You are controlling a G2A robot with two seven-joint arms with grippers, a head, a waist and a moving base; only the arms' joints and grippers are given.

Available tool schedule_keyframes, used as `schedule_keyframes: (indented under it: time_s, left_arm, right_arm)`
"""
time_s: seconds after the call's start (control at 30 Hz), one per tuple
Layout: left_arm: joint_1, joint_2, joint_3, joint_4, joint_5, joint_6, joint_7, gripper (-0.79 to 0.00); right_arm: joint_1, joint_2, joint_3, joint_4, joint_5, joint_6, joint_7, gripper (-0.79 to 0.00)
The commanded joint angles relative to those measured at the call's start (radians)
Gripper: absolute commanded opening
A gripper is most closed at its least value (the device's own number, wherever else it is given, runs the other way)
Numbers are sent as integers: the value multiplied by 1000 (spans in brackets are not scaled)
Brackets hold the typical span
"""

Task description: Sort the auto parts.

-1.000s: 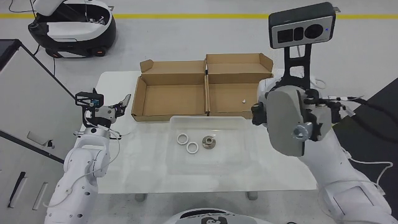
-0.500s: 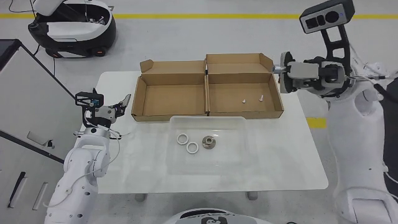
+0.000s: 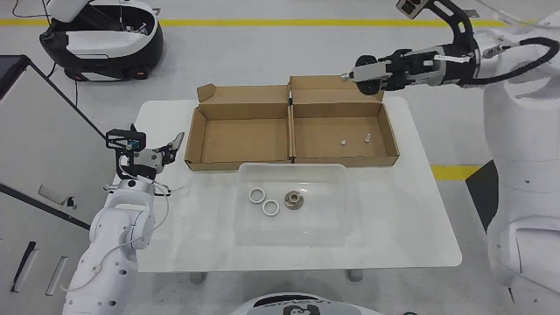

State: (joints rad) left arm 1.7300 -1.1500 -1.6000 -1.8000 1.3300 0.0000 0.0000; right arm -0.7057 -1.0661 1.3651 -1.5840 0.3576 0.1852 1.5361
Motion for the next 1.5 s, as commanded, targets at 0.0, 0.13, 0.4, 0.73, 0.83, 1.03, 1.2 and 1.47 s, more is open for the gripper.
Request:
schedule_keyframes:
  time_s: [0.0,0.13,0.4,0.73,0.83,1.03,1.2,1.47]
  left_arm:
    - [0,0,0,0,0,0,0,0]
    - [0,0,0,0,0,0,0,0]
    - [0,0,0,0,0,0,0,0]
    - [0,0,0,0,0,0,0,0]
    - [0,0,0,0,0,0,0,0]
    - [0,0,0,0,0,0,0,0]
    - [0,0,0,0,0,0,0,0]
    - [0,0,0,0,0,0,0,0]
  right_arm:
    - [47,5,-66,46,-54,-17,0,-785]
    - [129,13,-187,149,-141,-60,0,-785]
    - [279,17,-429,325,-264,-144,0,-785]
    - [441,-20,-698,512,-400,-222,0,-785]
    - [474,-42,-763,558,-436,-242,0,-785]
    - [527,-102,-855,645,-466,-261,-3,-785]
    - [555,-159,-928,728,-513,-280,-17,-785]
    - [556,-250,-1021,881,-571,-324,-38,-785]
